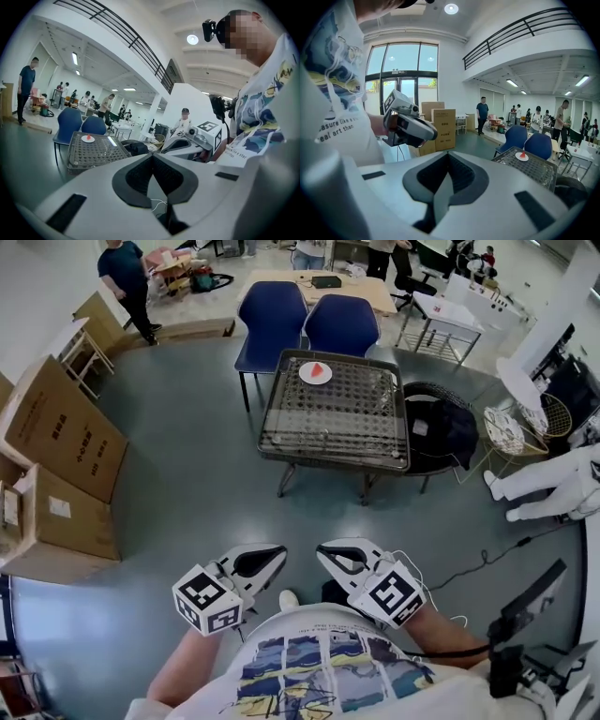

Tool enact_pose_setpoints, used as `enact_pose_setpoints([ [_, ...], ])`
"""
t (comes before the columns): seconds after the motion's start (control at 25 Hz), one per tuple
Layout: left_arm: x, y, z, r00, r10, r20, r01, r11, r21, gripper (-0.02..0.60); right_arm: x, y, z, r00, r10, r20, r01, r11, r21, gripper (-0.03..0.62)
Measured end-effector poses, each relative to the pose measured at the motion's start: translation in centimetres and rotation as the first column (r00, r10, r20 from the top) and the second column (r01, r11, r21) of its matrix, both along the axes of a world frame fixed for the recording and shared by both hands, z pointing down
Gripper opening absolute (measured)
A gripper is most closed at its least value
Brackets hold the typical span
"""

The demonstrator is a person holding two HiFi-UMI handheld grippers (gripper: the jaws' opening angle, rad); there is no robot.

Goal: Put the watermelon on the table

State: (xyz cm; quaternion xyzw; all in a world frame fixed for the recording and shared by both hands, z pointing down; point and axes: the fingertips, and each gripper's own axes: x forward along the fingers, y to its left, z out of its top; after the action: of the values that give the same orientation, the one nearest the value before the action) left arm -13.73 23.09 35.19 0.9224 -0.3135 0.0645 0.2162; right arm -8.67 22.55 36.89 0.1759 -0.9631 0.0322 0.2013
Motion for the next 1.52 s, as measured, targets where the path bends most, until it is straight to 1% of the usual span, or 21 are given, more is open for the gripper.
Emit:
enact_pose_setpoints([
  [0.2,0.1,1.1,-0.1,1.000,-0.013,-0.008,0.014,1.000,0.016,0.009,0.0,0.6,-0.2,1.000,-0.015,-0.003,0.016,0.999,0.029,0.011],
  [0.32,0.2,1.5,0.3,1.000,0.001,-0.013,-0.001,1.000,0.007,0.009,0.1,0.9,-0.1,1.000,0.001,-0.008,-0.001,0.999,0.032,0.011],
  [0.6,0.2,2.6,0.1,1.000,0.012,-0.017,-0.012,1.000,0.014,0.009,-0.6,2.0,-0.6,1.000,-0.001,-0.007,0.002,0.999,0.041,0.011],
  [1.04,-0.4,2.4,0.9,1.000,0.003,-0.021,-0.003,1.000,0.000,0.009,-1.2,1.6,-0.5,1.000,-0.009,-0.025,0.011,0.999,0.048,0.011],
  [1.52,-1.0,2.0,1.2,1.000,0.011,-0.016,-0.011,1.000,-0.013,0.009,-1.7,1.0,0.1,0.999,-0.001,-0.046,0.003,0.999,0.041,0.011],
])
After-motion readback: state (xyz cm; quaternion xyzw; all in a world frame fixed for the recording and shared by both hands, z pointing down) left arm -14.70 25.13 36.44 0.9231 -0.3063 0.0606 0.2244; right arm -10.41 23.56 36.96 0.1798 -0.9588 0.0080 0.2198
